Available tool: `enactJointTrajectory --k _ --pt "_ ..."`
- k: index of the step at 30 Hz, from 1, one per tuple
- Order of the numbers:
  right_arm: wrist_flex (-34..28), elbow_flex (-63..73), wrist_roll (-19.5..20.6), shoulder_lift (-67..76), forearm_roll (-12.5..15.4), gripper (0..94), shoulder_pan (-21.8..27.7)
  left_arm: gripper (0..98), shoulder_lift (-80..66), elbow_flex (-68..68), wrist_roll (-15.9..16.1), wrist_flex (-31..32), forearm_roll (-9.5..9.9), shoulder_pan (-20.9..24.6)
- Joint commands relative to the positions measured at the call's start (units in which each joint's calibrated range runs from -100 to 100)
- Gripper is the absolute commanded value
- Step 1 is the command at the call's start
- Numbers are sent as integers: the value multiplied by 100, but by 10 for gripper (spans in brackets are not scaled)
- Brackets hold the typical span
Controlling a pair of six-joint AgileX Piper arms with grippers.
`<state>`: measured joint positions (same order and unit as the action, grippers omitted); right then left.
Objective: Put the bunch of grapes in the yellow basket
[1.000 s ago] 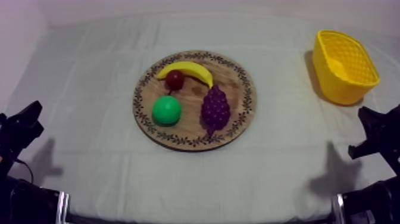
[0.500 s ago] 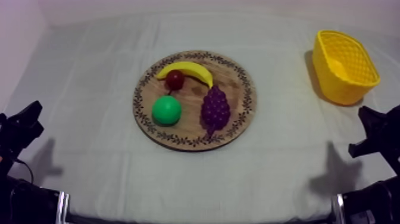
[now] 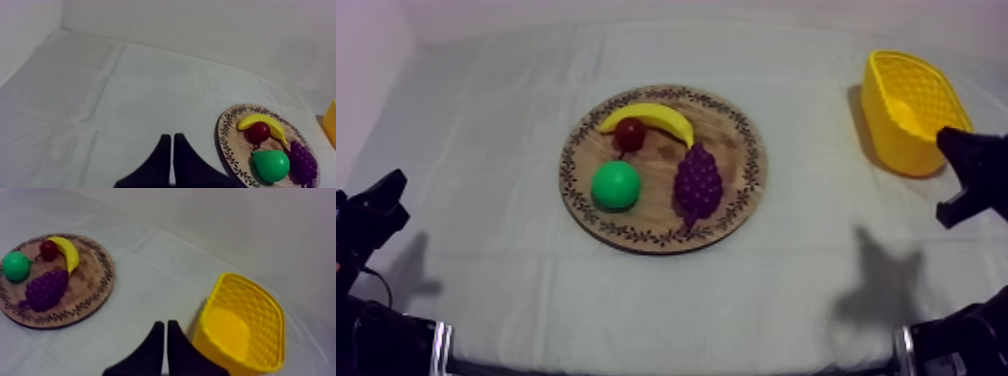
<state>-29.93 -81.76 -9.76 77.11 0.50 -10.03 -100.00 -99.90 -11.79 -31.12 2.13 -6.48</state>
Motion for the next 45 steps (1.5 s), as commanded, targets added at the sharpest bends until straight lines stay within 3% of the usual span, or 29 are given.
enactJointTrajectory --k 1,6,12,21,27,36,45 --pt "-188 971 80 -947 -14 4 -294 1 0 1 -1 0 0 1" --pt "-977 2478 596 -2130 -291 4 -810 1 0 1 -1 0 0 1" --pt "-2370 4143 1136 -3382 -546 3 -1341 1 0 1 -1 0 0 1" --pt "-4712 6243 1650 -4939 -652 2 -1995 1 0 1 -1 0 0 1" --pt "-5916 7404 1881 -5825 -629 2 -2207 1 0 1 -1 0 0 1" --pt "-6709 8592 2495 -6942 -577 2 -2256 1 0 1 -1 0 0 1" --pt "-6873 9187 3214 -7835 -471 2 -2287 1 0 1 -1 0 0 1"
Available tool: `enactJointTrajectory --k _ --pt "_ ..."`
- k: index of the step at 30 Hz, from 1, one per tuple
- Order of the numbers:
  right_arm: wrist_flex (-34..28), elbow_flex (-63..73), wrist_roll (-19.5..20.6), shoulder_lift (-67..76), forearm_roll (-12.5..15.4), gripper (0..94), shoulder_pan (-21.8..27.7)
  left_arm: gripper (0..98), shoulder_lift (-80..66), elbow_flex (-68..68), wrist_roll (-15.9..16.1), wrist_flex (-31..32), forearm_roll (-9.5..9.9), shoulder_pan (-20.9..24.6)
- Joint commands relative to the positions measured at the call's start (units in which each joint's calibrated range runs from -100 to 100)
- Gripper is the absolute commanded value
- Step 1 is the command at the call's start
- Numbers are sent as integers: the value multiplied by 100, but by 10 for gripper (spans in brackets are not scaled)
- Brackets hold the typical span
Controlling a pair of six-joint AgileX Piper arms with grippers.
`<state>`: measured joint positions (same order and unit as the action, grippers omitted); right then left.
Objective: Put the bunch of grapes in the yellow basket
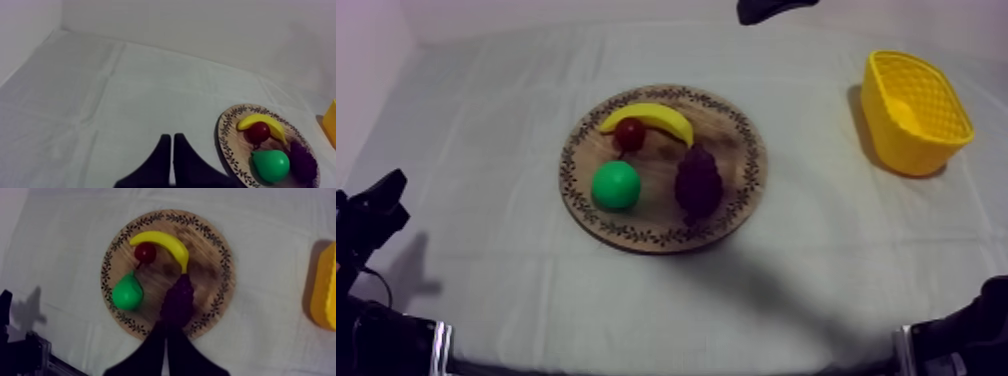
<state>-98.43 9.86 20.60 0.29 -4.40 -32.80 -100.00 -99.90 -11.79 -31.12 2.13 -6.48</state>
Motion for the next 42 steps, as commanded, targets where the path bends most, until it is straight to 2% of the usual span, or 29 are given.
enactJointTrajectory --k 1,9,20,21,22,26,27,29,32,36,42 --pt "-27 60 229 -251 27 2 -17 1 0 1 -1 0 0 1" --pt "-42 300 482 -1120 97 2 29 1 0 1 -1 0 0 1" --pt "-37 412 436 -1750 180 9 79 1 0 1 -1 0 0 1" --pt "-34 425 421 -1761 194 50 86 1 0 1 -1 0 0 1" --pt "-32 430 402 -1769 220 151 96 1 0 1 -1 0 0 1" --pt "-29 414 360 -1782 293 637 116 1 0 1 -1 0 0 1" --pt "-29 409 348 -1784 300 724 114 1 0 1 -1 0 0 1" --pt "-28 409 334 -1788 299 828 109 1 0 1 -1 0 0 1" --pt "-26 386 319 -1799 298 894 102 1 0 1 -1 0 0 1" --pt "37 220 296 -1867 321 921 97 1 0 1 -1 0 0 1" --pt "731 -345 262 -2084 453 926 114 1 0 1 -1 0 0 1"
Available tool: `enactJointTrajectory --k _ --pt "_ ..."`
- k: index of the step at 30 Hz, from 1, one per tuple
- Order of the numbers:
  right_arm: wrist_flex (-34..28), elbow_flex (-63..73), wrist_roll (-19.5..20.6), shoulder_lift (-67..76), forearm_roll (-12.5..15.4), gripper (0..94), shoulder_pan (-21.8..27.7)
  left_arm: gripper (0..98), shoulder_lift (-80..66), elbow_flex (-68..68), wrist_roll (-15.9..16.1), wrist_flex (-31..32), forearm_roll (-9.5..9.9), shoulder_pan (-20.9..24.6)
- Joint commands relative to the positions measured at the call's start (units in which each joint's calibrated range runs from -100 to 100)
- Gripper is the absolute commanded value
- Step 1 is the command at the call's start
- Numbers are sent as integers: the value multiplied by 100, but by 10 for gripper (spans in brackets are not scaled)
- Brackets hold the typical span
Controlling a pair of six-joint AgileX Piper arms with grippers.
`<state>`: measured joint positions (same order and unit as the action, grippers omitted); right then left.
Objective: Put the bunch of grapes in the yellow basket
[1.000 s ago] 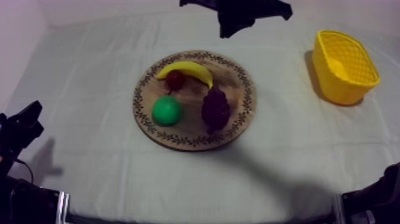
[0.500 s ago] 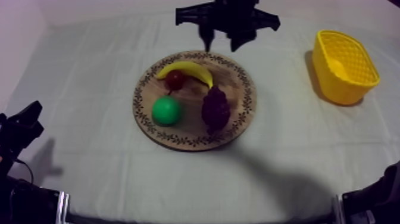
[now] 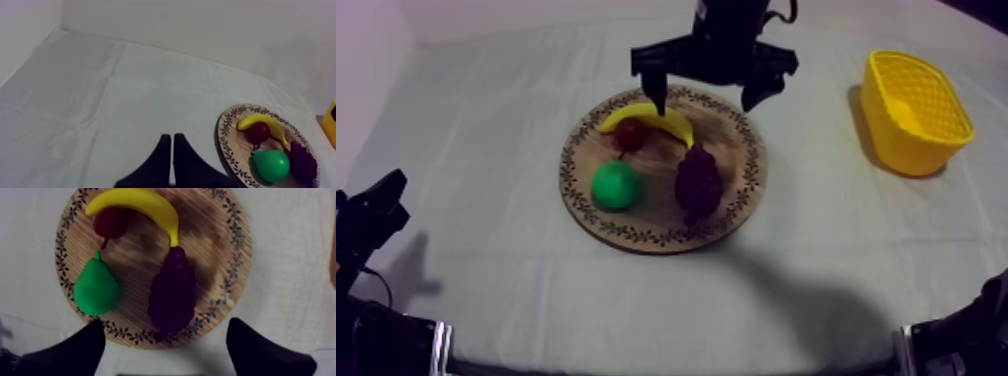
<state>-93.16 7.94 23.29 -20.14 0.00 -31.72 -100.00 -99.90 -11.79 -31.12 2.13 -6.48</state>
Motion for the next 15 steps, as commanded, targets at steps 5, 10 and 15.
enactJointTrajectory --k 5,10,15 --pt "884 -578 -1 -337 84 925 16 1 0 1 -1 0 0 1" --pt "1465 -857 -55 -642 190 921 76 1 0 1 -1 0 0 1" --pt "1793 -991 -112 -982 264 917 116 1 0 1 -1 0 0 1"
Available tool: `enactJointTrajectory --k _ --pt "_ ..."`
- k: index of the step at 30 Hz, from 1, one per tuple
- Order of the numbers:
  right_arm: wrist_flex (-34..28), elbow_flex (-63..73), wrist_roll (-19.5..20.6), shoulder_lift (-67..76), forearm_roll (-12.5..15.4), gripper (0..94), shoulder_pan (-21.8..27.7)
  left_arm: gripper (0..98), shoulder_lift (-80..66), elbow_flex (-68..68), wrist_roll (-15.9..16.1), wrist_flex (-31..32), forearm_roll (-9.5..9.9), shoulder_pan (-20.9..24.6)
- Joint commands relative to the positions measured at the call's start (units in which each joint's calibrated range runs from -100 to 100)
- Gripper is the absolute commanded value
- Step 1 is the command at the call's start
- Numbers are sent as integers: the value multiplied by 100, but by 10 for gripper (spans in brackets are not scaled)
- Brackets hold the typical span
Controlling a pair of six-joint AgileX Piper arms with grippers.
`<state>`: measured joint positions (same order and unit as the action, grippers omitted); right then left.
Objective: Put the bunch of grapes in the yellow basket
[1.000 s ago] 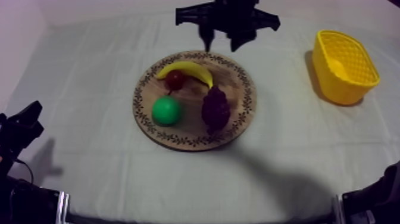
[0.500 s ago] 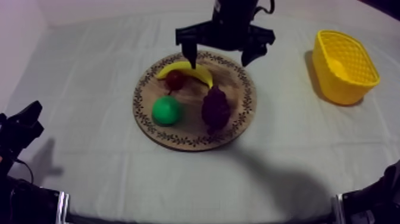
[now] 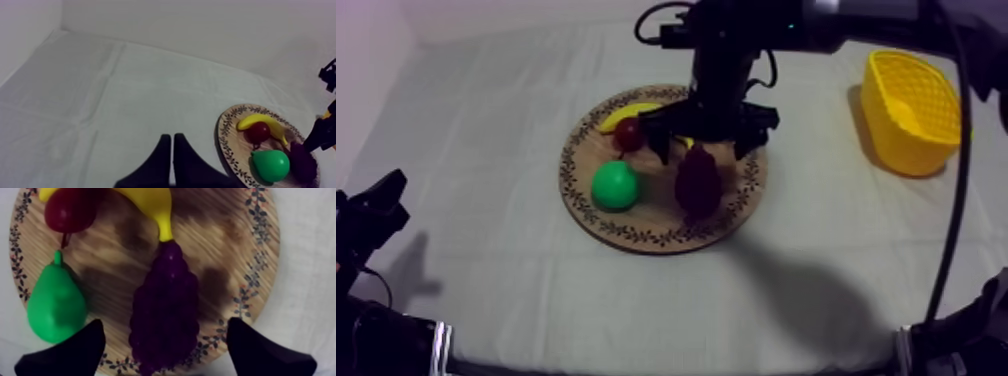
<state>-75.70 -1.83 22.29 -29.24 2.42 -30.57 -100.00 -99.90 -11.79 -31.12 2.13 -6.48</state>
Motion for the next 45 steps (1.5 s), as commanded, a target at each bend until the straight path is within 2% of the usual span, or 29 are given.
enactJointTrajectory --k 1,8,11,13,18,22,27,33,39,45 --pt "87 -30 -23 -139 35 916 3 1 0 1 -1 0 0 1" --pt "278 -84 -78 -544 95 889 -8 1 0 1 -1 0 0 1" --pt "333 -62 -112 -690 120 829 -14 1 0 1 -1 0 0 1" --pt "358 -26 -144 -771 135 751 -18 1 0 1 -1 0 0 1" --pt "419 76 -227 -875 130 449 -19 1 0 1 -1 0 0 1" --pt "394 81 -293 -727 110 341 10 1 0 1 -1 0 0 1" --pt "326 -97 -390 -68 15 300 116 1 0 1 -1 0 0 1" --pt "96 -249 -667 1118 -200 307 474 1 0 1 -1 0 0 1" --pt "-105 -218 -1223 2102 -408 327 1177 1 0 1 -1 0 0 1" --pt "119 -241 -1886 2701 -563 333 2101 1 0 1 -1 0 0 1"
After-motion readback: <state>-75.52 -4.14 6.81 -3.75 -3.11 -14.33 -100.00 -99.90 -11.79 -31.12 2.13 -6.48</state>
